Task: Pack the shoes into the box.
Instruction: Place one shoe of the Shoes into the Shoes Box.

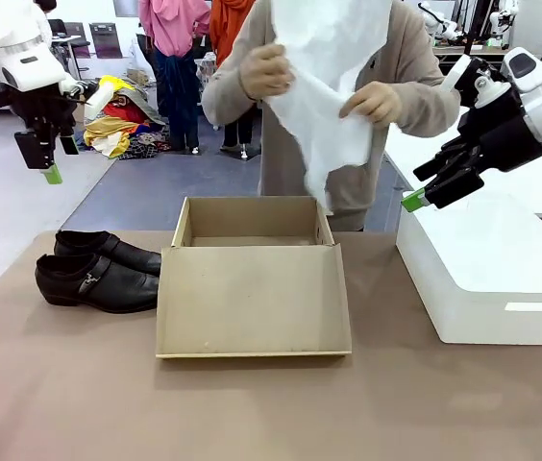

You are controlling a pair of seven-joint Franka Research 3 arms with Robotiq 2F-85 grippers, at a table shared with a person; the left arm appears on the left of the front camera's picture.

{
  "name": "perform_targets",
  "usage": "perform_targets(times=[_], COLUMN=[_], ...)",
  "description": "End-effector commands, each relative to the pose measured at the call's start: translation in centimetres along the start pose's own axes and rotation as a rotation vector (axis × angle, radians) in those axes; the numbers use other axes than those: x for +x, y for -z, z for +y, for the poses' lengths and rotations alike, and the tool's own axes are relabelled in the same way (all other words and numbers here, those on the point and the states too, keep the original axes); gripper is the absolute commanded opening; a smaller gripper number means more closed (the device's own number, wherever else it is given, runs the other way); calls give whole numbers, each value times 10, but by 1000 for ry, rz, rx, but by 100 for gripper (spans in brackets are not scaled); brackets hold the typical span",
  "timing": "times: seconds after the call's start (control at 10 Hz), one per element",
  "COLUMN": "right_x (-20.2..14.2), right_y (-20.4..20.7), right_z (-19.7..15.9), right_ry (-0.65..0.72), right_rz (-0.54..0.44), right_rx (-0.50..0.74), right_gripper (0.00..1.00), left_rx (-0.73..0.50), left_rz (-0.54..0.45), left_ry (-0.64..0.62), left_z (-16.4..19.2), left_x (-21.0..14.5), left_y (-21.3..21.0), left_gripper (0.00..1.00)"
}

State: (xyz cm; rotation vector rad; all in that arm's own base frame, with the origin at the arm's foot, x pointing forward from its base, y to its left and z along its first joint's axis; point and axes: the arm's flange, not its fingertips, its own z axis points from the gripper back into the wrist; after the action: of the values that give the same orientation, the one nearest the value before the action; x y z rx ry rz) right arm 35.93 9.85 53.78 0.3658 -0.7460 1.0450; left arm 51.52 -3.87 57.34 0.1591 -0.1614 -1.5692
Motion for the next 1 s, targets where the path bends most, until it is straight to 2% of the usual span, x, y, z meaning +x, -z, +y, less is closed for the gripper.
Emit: perform_targets(times=[0.0,0.5,0.7,0.9], right_x=[0,0,0,0], right_y=[1,1,1,1], right_z=[-3,-3,-3,-3], right_ry=[-10,-10,-10,-10], right_rz=[-18,-18,-18,-18], right_rx=[12,12,12,12], right_gripper=[100,100,100,100], left_rx=[1,-37,-87,-92], left_rz=[-3,-54,-68,-34], left_ry=[-4,-82,-63,-38], left_z=[-2,30,49,64], left_x=[-3,-18,-25,-33], left_y=[-1,20,38,51], left_gripper=[100,100,100,100])
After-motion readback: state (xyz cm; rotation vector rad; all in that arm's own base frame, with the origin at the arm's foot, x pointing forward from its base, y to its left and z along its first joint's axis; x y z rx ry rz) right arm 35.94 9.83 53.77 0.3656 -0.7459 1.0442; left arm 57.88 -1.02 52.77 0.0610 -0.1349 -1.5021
